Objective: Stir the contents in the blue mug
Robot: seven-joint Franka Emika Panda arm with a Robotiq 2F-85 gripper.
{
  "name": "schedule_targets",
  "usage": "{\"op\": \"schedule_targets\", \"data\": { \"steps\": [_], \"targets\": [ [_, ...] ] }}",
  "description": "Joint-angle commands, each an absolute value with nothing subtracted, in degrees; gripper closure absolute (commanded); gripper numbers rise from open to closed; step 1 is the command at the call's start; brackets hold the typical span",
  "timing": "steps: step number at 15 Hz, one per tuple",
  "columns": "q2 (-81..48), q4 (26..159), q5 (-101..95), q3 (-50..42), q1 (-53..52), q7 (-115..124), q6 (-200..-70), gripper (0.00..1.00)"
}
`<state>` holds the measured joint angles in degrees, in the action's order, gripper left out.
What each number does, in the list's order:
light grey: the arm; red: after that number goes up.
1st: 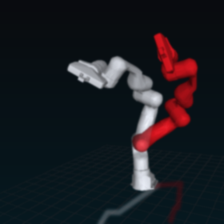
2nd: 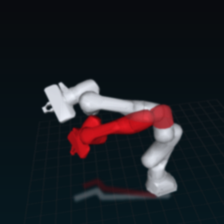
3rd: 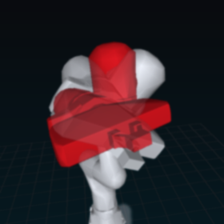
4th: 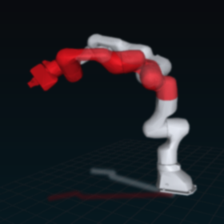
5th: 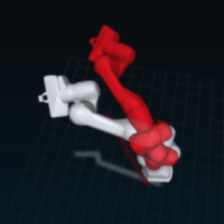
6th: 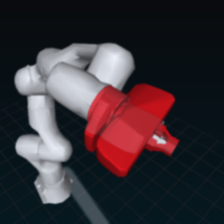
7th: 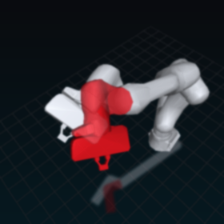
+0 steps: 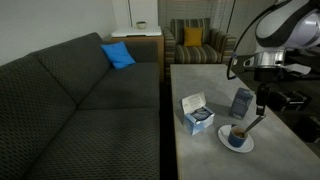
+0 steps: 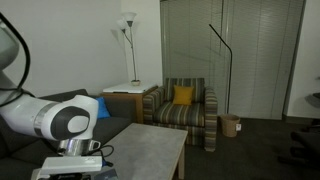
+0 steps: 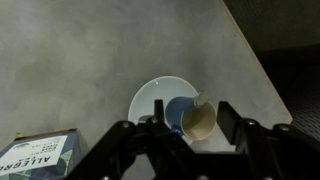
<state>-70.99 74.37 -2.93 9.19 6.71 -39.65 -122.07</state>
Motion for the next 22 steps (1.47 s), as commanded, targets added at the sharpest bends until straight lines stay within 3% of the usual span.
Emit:
{"op": "schedule_targets", "data": {
  "steps": [1,6,8,12,17,18,19,22],
  "targets": [
    [-71.1,73.3,-2.4,8.9,6.0,-38.3,-122.2,0.52],
    [-71.8,73.3,-2.3,8.9,5.9,-36.3,-122.7,0.24],
    [-72.0,73.3,-2.1,9.0,6.2,-35.8,-122.7,0.22],
    [-73.2,73.0,-1.8,9.2,6.6,-35.1,-122.5,0.31],
    [-74.4,73.0,-1.7,9.3,6.9,-34.6,-122.4,0.36],
    [-74.6,73.0,-1.7,9.4,6.8,-34.6,-122.5,0.44],
    [-74.7,73.0,-1.7,9.4,6.8,-34.5,-122.5,0.61],
    [-74.6,73.0,-1.8,9.4,6.7,-34.5,-122.6,0.78]
  ]
}}
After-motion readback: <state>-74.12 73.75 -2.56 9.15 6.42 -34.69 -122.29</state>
